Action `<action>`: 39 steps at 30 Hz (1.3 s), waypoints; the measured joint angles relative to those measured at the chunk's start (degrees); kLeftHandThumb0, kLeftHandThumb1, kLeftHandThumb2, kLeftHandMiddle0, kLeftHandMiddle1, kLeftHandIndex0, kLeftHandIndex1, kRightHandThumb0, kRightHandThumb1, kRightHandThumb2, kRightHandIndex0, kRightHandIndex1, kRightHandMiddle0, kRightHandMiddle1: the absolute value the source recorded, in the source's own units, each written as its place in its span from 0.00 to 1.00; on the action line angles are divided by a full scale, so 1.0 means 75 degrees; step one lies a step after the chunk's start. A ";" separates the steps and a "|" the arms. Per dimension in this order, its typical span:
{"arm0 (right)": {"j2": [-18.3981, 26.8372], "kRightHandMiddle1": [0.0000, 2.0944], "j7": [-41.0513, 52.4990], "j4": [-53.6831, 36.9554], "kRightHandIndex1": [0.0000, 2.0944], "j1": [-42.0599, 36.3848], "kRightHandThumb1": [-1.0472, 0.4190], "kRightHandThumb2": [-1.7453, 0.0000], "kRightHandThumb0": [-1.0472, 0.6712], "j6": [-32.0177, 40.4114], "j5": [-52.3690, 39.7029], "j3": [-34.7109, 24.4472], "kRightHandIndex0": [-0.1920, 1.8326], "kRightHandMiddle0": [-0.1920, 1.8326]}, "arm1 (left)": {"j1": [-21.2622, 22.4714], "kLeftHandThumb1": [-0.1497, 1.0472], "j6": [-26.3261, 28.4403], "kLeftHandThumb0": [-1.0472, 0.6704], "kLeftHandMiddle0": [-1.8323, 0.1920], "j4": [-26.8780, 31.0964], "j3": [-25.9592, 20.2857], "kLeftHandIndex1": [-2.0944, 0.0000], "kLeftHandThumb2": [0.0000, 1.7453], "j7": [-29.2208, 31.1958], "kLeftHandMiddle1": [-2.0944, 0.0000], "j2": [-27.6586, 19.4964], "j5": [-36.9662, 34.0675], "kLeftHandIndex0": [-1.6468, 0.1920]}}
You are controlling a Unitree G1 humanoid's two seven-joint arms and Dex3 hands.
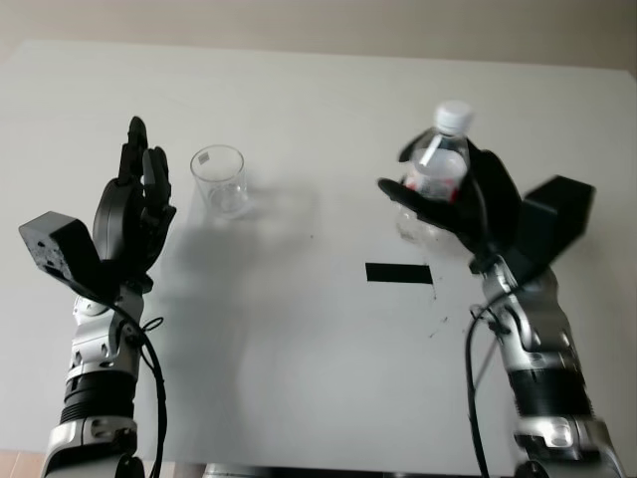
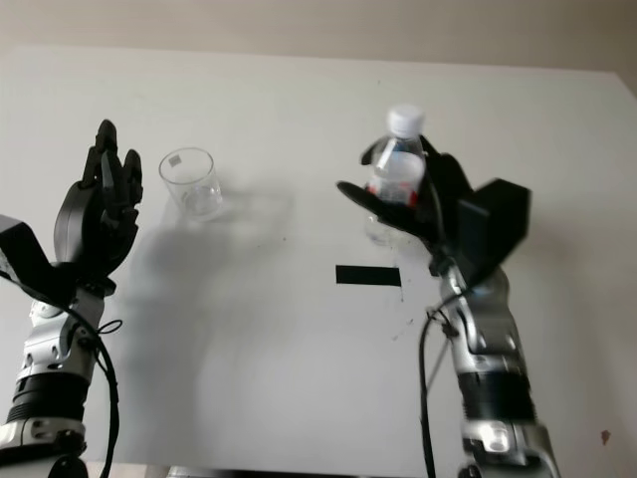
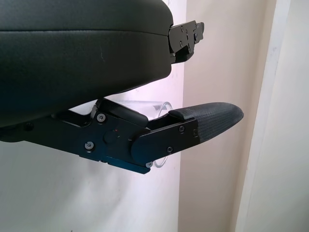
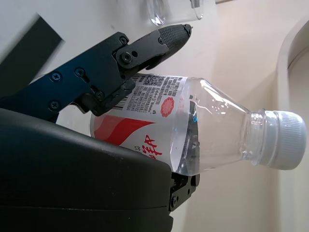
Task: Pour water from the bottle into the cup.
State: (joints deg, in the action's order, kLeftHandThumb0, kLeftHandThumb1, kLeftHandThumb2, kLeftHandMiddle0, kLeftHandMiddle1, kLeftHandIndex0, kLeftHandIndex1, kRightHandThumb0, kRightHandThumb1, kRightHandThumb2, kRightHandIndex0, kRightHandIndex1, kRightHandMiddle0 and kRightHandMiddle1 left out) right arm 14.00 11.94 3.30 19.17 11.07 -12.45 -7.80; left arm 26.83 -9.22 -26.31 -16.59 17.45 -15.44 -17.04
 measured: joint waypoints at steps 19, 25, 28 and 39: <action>-0.0450 1.00 -0.0294 -0.1327 1.00 -0.0762 0.00 0.85 0.47 0.1363 -0.0321 0.0120 0.38 0.20 | 0.0150 1.00 0.0137 0.18 1.00 0.0076 0.0047 1.00 0.41 0.0050 1.00 -0.0061 -0.0013 1.00; -0.0460 1.00 -0.0221 -0.1055 1.00 -0.0684 0.00 0.84 0.46 0.0811 0.0054 0.0342 0.39 0.19 | 0.0132 1.00 0.0137 0.18 1.00 0.0081 0.0046 1.00 0.40 0.0057 1.00 -0.0059 -0.0019 1.00; -0.0468 1.00 -0.0240 -0.0889 1.00 -0.0636 0.00 0.84 0.46 0.0683 0.0192 0.0407 0.40 0.20 | 0.0130 1.00 0.0137 0.18 1.00 0.0080 0.0045 1.00 0.40 0.0059 1.00 -0.0059 -0.0019 1.00; -0.0543 1.00 -0.0185 -0.0398 1.00 -0.0545 0.00 0.84 0.46 -0.0237 0.0602 0.0447 0.42 0.19 | 0.0114 1.00 0.0190 0.18 1.00 0.0098 0.0042 1.00 0.40 0.0014 1.00 -0.0059 -0.0027 1.00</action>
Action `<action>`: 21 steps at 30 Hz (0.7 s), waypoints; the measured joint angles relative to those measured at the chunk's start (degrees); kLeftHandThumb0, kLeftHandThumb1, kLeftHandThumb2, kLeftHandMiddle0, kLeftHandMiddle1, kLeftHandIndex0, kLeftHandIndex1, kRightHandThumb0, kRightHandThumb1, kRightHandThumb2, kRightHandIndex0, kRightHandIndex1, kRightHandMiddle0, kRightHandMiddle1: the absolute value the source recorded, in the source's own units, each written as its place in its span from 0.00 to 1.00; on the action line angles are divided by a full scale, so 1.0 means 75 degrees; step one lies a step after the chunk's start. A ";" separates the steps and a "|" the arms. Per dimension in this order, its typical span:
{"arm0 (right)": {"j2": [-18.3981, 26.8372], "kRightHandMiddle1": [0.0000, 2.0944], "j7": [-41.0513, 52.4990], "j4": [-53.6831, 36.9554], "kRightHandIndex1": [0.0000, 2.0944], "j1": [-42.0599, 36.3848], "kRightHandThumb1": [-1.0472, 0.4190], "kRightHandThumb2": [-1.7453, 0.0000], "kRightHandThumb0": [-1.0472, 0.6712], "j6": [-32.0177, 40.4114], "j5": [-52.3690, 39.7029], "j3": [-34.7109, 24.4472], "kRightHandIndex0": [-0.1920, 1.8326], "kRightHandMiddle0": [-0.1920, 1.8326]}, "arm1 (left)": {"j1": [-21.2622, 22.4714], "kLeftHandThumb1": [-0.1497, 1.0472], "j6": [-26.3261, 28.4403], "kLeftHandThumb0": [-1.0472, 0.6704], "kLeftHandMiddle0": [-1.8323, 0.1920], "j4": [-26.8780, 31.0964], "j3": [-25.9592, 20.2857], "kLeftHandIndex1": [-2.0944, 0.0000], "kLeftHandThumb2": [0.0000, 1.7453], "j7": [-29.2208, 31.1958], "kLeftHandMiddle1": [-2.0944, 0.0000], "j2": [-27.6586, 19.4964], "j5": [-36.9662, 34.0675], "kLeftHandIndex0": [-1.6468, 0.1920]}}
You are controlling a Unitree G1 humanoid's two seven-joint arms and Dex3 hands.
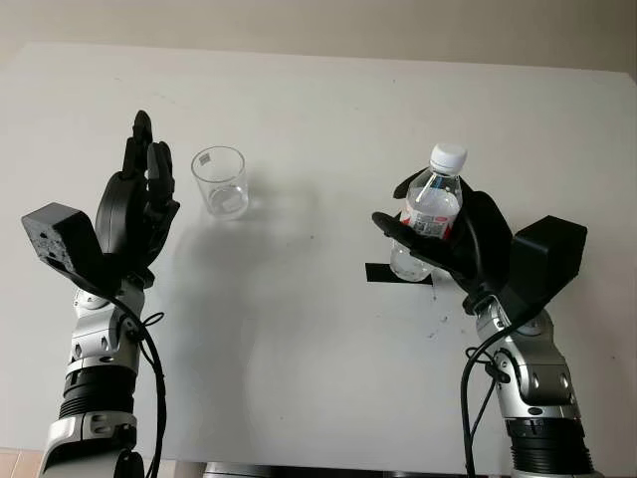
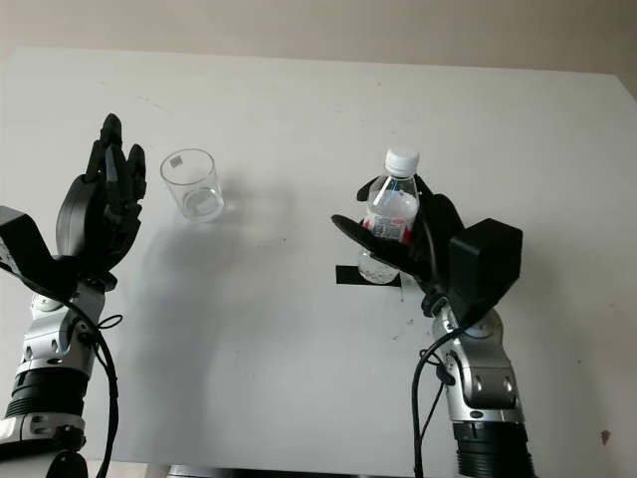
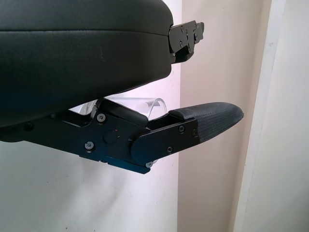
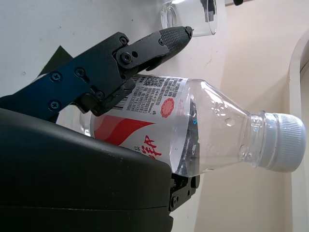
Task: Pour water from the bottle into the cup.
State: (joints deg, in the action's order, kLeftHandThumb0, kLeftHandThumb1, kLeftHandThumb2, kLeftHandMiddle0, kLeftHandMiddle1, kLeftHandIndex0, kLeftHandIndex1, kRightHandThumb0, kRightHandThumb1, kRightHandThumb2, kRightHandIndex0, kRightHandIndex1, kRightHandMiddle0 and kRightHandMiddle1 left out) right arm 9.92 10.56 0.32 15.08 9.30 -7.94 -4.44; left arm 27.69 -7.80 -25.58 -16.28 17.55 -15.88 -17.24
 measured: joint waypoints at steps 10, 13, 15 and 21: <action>-0.0073 1.00 0.0042 0.0000 1.00 0.0006 0.00 0.85 0.46 0.0143 -0.0052 0.0003 0.42 0.20 | 0.0000 1.00 0.0000 0.17 1.00 -0.0001 -0.0005 1.00 0.40 0.0022 1.00 -0.0004 0.0004 1.00; -0.0095 1.00 0.0062 0.0001 1.00 0.0004 0.00 0.84 0.46 0.0143 -0.0063 0.0007 0.40 0.19 | 0.0000 1.00 -0.0001 0.18 1.00 -0.0012 -0.0018 1.00 0.39 0.0052 1.00 -0.0005 -0.0002 1.00; -0.0098 1.00 0.0099 0.0001 1.00 -0.0004 0.00 0.84 0.46 0.0142 -0.0061 0.0025 0.39 0.18 | 0.0000 1.00 -0.0001 0.18 1.00 -0.0020 -0.0025 1.00 0.40 0.0056 1.00 -0.0005 -0.0003 1.00; -0.0097 1.00 0.0190 0.0086 1.00 -0.0013 0.00 0.84 0.46 0.0044 0.0028 0.0070 0.36 0.17 | 0.0001 1.00 -0.0001 0.18 1.00 -0.0063 -0.0030 1.00 0.40 0.0099 1.00 -0.0005 -0.0004 1.00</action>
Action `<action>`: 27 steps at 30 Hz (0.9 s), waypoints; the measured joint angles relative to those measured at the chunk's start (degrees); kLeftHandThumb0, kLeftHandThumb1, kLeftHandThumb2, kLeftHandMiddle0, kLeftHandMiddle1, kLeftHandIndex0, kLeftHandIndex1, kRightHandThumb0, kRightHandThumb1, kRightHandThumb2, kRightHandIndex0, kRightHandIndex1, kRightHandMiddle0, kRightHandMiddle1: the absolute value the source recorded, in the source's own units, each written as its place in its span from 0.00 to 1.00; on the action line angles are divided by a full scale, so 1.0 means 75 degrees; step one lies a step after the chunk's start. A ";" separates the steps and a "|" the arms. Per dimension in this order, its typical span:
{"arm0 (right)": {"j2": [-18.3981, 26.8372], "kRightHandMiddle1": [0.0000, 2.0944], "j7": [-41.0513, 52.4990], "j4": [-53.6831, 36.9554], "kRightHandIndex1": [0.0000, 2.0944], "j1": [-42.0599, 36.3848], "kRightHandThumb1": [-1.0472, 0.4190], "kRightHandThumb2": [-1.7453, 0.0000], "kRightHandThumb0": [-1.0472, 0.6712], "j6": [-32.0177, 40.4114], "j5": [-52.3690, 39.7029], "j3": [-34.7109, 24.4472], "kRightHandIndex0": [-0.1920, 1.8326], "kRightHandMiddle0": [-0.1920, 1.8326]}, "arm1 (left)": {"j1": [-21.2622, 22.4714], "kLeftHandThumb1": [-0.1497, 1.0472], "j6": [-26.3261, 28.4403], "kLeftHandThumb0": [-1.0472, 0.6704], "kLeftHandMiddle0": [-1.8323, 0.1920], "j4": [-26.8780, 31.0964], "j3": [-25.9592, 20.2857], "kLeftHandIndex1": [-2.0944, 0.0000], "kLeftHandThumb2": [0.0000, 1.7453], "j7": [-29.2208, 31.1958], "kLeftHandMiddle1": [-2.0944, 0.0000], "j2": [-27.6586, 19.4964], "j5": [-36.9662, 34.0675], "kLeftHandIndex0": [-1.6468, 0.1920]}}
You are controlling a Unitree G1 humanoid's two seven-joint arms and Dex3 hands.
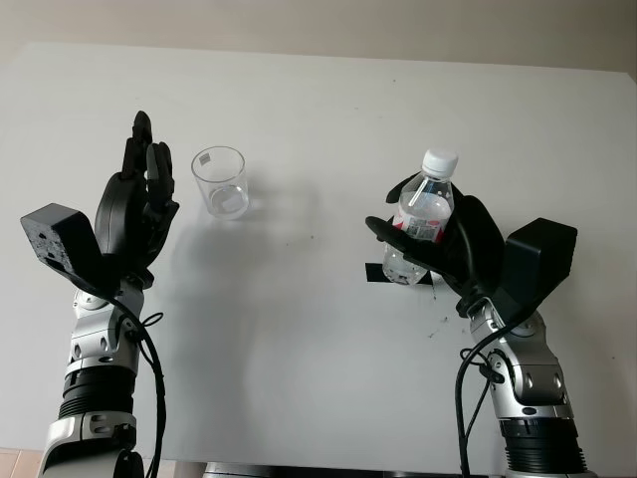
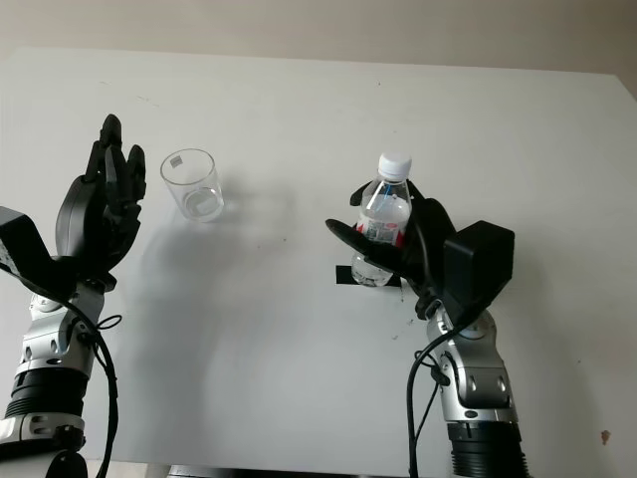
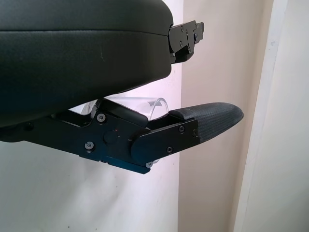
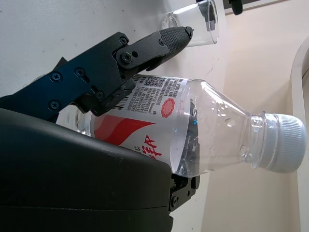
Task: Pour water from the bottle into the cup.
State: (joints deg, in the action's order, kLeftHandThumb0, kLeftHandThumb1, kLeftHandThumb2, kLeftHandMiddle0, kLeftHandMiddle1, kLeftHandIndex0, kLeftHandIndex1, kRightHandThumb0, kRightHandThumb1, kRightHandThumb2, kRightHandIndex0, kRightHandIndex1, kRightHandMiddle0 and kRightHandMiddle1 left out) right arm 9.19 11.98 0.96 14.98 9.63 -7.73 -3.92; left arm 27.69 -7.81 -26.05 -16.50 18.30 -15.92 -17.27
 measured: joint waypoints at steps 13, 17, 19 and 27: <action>0.0262 1.00 0.0409 0.0562 1.00 0.0031 0.00 0.94 0.40 -0.0829 0.0562 0.0282 0.31 0.17 | 0.0001 1.00 0.0007 0.18 1.00 -0.0039 -0.0012 1.00 0.40 0.0030 1.00 -0.0008 0.0000 1.00; 0.0290 1.00 0.0449 0.0525 1.00 -0.0019 0.02 0.97 0.37 -0.0770 0.0654 0.0361 0.21 0.13 | 0.0001 1.00 0.0008 0.17 1.00 -0.0039 -0.0020 1.00 0.39 0.0040 1.00 -0.0025 -0.0004 1.00; 0.0308 1.00 0.0498 0.0536 1.00 -0.0091 0.03 0.97 0.35 -0.0864 0.0657 0.0366 0.17 0.11 | 0.0001 1.00 0.0008 0.18 1.00 -0.0040 -0.0028 1.00 0.39 0.0045 1.00 -0.0031 -0.0012 1.00; 0.0315 0.87 0.0624 0.0672 0.89 -0.0443 0.08 0.97 0.26 -0.1134 0.0542 0.0286 0.01 0.01 | 0.0001 1.00 0.0005 0.18 1.00 -0.0079 -0.0030 1.00 0.40 0.0098 1.00 -0.0049 -0.0012 1.00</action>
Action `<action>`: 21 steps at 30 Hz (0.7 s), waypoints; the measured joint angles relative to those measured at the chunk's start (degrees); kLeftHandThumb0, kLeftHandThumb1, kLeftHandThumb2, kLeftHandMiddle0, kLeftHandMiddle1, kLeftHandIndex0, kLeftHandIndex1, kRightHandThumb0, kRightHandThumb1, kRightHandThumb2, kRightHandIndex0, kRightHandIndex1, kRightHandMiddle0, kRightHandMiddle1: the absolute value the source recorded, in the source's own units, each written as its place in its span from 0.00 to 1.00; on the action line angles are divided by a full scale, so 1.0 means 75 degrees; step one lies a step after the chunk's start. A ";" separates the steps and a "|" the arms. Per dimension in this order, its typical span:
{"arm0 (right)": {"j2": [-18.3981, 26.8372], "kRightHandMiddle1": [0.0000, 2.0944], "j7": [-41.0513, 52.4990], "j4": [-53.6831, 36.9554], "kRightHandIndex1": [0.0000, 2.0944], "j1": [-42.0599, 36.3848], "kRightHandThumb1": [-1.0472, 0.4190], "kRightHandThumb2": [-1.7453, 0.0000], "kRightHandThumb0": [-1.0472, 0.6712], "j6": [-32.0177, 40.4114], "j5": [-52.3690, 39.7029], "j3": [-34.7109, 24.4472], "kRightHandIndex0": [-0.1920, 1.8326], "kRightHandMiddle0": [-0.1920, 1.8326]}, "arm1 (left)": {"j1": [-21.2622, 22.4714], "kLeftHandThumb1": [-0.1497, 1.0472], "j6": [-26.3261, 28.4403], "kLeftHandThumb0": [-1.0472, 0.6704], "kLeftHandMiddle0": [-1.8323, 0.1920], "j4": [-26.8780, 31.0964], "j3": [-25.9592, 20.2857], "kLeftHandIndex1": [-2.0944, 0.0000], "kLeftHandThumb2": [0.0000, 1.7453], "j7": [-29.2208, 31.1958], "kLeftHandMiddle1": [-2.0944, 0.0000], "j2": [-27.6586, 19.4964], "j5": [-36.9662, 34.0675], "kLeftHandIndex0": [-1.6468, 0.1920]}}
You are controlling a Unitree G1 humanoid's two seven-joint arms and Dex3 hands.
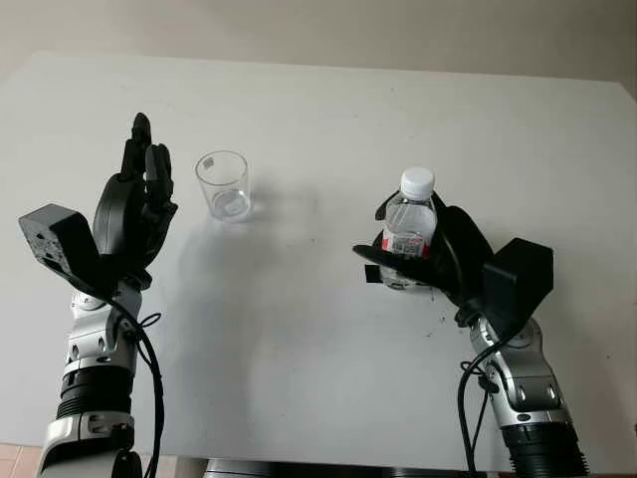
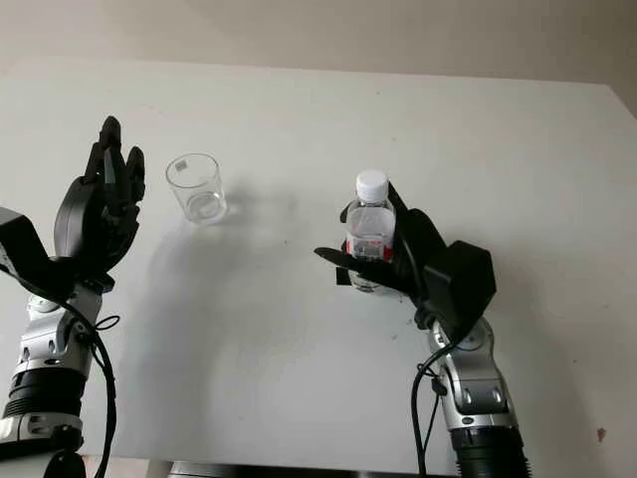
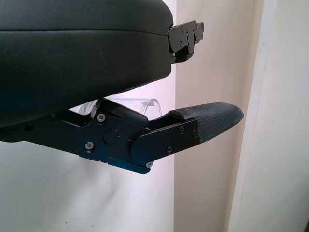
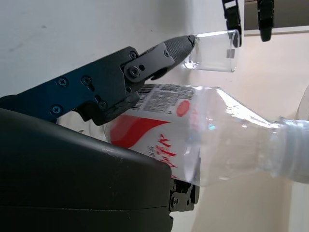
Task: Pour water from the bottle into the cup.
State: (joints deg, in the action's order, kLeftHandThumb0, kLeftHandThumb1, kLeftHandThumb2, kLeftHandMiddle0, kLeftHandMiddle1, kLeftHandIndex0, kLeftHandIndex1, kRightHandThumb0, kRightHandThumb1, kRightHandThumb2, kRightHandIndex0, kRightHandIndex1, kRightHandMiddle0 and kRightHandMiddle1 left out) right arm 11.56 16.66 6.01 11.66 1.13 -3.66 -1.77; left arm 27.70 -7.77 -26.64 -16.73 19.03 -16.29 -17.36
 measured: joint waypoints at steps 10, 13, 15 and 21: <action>0.0175 0.09 0.0431 0.0113 0.03 -0.0457 0.10 0.97 0.14 -0.0140 -0.0323 -0.0224 0.02 0.01 | 0.0030 1.00 -0.0002 0.18 1.00 -0.0132 -0.0023 1.00 0.40 0.0077 1.00 -0.0026 -0.0016 1.00; 0.0261 0.01 0.0482 0.0153 0.00 -0.0517 0.08 0.97 0.11 -0.0395 -0.0352 -0.0285 0.00 0.00 | 0.0071 1.00 -0.0012 0.18 1.00 -0.0148 -0.0024 1.00 0.40 0.0095 1.00 -0.0026 -0.0021 1.00; 0.0298 0.00 0.0500 0.0226 0.00 -0.0546 0.08 0.97 0.10 -0.0557 -0.0371 -0.0354 0.00 0.00 | 0.0092 1.00 -0.0043 0.18 1.00 -0.0195 -0.0035 1.00 0.40 0.0114 1.00 -0.0027 -0.0023 1.00; 0.0572 0.00 0.0383 0.0503 0.00 -0.0555 0.07 0.97 0.10 -0.0891 -0.0393 -0.0811 0.00 0.00 | 0.0103 1.00 -0.0143 0.18 1.00 -0.0352 -0.0033 1.00 0.41 0.0165 1.00 -0.0027 -0.0018 1.00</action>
State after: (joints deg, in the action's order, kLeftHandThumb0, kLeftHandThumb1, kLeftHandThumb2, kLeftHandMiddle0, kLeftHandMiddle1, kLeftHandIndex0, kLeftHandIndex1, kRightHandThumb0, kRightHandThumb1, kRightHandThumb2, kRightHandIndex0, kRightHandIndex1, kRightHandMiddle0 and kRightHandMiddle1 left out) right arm 15.84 19.53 9.78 7.50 -5.56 -6.61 -7.85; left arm 28.48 -8.84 -29.27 -16.98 20.28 -16.49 -17.49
